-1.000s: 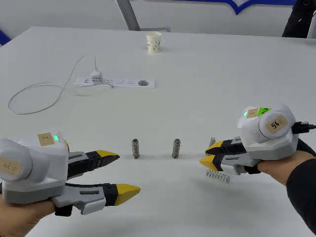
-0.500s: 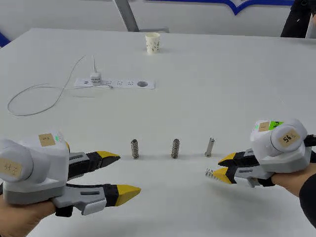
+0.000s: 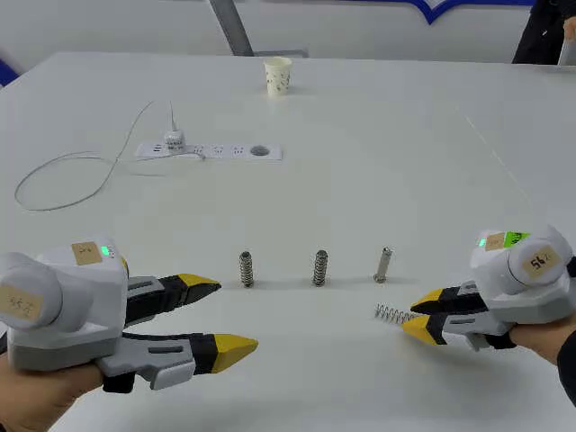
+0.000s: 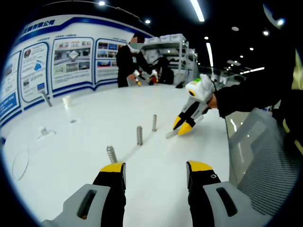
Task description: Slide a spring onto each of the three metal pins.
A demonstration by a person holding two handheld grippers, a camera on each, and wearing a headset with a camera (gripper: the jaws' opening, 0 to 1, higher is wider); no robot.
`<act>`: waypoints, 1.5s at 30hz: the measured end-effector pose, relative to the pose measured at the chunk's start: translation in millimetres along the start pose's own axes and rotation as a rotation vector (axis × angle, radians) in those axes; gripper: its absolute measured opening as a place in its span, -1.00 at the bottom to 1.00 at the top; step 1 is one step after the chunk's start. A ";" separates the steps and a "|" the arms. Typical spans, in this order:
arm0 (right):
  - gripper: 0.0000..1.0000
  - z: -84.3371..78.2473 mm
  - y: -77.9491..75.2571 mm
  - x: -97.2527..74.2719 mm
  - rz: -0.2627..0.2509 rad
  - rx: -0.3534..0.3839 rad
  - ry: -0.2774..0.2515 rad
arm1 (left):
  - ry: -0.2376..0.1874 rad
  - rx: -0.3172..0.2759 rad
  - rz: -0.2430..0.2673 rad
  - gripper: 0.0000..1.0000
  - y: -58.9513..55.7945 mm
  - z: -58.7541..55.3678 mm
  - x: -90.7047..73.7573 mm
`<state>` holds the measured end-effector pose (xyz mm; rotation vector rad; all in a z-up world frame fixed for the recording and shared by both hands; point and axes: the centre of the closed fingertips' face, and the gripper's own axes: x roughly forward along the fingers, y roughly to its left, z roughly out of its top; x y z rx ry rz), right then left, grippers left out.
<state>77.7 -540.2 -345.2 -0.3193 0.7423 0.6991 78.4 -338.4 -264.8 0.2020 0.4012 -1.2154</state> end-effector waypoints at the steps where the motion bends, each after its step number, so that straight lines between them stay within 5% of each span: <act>1: -0.65 -1.1 -0.4 0.1 0.000 0.002 0.000 | 0.000 -0.001 -0.001 0.04 0.0 -0.1 0.2; 28: -0.77 6.2 9.1 -3.2 0.032 -0.032 -0.006 | 0.009 0.013 -0.021 0.01 -5.8 -0.1 6.1; 45: -0.77 55.2 37.2 -11.6 0.096 -0.166 -0.041 | 0.039 0.099 -0.100 -0.02 -20.0 8.2 32.5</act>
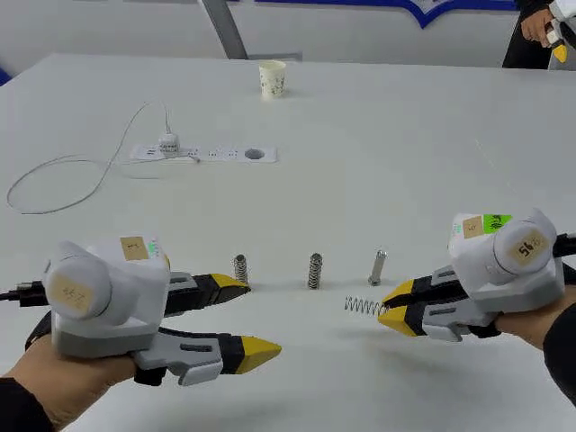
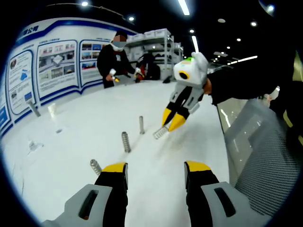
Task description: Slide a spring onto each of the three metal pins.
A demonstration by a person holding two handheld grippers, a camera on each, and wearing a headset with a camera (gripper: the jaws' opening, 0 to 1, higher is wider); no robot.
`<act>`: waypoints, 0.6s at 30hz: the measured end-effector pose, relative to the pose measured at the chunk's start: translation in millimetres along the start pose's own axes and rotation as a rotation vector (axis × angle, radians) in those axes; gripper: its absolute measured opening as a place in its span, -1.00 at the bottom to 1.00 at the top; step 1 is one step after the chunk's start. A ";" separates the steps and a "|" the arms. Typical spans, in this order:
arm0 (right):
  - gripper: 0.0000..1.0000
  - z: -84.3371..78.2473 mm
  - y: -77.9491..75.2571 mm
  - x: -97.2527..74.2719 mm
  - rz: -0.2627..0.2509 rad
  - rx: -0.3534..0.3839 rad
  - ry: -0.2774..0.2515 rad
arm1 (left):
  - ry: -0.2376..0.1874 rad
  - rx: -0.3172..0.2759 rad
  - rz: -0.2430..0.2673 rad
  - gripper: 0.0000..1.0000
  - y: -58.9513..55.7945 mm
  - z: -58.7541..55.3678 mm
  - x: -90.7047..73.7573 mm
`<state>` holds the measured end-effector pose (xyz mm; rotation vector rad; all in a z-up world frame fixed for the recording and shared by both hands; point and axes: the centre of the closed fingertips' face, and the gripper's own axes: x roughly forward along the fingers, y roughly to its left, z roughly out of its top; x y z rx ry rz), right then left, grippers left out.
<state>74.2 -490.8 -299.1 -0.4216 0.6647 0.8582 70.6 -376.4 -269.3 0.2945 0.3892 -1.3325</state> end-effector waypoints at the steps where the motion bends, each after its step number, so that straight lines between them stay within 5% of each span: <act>1: -0.77 3.6 1.7 -0.2 0.006 -0.009 -0.002 | 0.004 0.003 -0.005 -0.03 -0.2 -0.5 2.0; 18: -0.77 37.3 26.8 5.7 0.077 -0.123 -0.012 | 0.005 0.057 -0.048 -0.14 -3.8 8.8 20.7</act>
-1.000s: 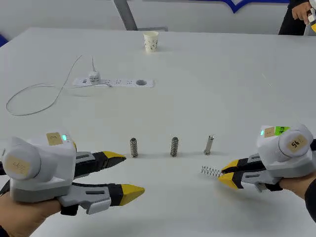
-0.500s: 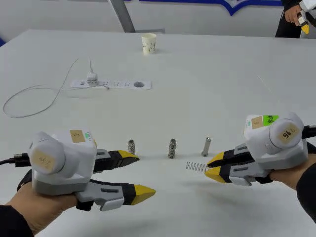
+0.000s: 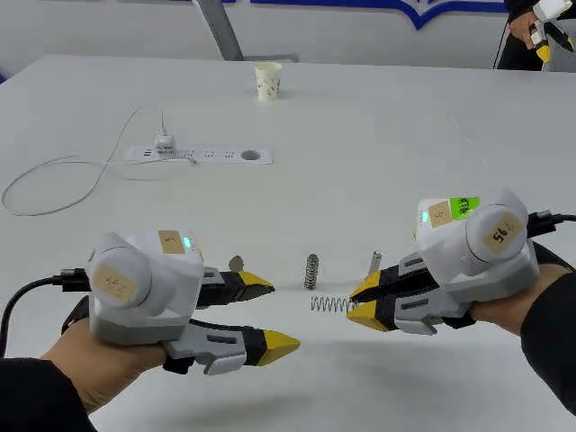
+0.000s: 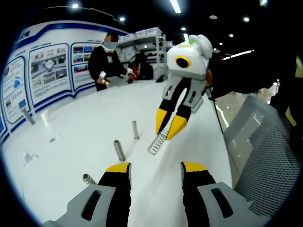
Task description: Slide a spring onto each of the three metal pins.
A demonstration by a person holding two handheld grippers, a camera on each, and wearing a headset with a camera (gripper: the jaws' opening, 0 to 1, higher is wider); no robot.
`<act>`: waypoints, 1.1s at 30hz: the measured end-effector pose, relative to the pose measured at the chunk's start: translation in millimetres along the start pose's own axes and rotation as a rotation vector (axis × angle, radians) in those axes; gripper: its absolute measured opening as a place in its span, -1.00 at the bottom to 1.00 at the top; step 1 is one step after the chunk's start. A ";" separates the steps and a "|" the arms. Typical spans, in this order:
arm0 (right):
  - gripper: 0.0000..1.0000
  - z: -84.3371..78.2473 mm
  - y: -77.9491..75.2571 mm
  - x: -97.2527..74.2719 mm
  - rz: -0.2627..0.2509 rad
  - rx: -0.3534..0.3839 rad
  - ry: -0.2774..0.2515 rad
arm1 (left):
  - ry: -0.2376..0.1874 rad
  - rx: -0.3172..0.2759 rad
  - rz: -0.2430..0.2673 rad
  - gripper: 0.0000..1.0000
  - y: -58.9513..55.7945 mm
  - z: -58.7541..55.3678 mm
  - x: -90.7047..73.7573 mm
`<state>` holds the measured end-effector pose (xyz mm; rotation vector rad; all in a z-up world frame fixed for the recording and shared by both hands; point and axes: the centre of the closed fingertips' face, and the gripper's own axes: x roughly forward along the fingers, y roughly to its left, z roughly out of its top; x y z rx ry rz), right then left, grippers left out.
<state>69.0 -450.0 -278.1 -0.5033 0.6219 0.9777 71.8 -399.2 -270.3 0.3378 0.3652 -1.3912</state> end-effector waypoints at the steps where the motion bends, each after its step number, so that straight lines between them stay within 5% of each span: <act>1: -0.77 1.7 0.9 0.4 0.004 -0.008 0.001 | 0.001 0.004 -0.003 -0.15 -0.6 0.4 0.7; 33: -0.77 20.2 23.8 5.3 0.085 -0.128 0.026 | -0.007 0.075 -0.051 -0.70 -14.0 4.4 6.5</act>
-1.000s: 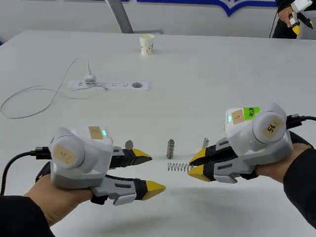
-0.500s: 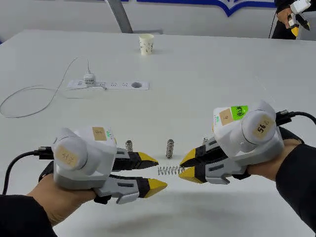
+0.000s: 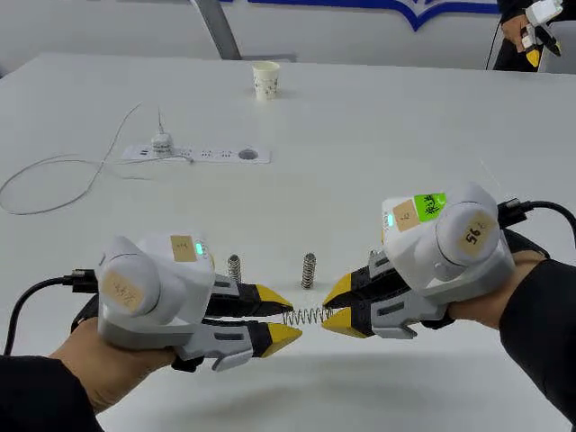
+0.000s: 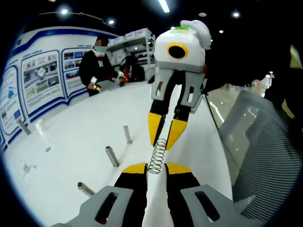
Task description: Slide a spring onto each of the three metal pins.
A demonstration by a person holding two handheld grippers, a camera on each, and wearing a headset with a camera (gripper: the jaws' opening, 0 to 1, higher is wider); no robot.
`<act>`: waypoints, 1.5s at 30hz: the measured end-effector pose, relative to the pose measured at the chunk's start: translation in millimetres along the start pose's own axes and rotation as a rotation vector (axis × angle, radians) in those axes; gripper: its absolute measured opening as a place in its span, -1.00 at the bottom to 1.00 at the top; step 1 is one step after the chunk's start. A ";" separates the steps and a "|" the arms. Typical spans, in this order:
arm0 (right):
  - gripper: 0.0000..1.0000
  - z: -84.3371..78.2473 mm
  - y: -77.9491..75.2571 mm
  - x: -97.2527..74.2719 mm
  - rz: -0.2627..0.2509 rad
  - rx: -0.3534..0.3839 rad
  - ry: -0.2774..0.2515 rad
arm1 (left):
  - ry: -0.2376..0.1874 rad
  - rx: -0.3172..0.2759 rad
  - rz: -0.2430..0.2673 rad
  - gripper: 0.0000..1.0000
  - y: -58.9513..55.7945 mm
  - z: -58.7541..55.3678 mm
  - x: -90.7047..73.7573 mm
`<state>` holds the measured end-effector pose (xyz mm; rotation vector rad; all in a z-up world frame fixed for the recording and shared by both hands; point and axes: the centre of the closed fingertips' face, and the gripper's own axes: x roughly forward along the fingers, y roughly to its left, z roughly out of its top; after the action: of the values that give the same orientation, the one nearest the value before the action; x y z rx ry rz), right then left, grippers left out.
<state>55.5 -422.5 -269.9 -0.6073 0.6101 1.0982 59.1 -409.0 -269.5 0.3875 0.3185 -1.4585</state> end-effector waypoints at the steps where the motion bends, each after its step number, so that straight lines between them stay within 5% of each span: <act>1: -0.77 0.4 0.3 -0.2 0.001 0.000 0.000 | 0.001 0.001 0.000 -0.72 0.0 -0.1 0.0; 24: -0.77 34.8 5.6 -12.2 0.008 0.002 -0.077 | 0.009 0.010 -0.001 -0.78 -2.2 -0.7 -0.5; 45: -0.75 58.4 4.0 -11.3 -0.013 -0.014 -0.140 | -0.038 -0.005 -0.004 -0.80 -3.9 8.8 0.5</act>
<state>56.8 -386.5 -222.3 -0.5409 0.4764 1.1235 55.0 -413.6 -262.0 0.3548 0.2918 -1.4668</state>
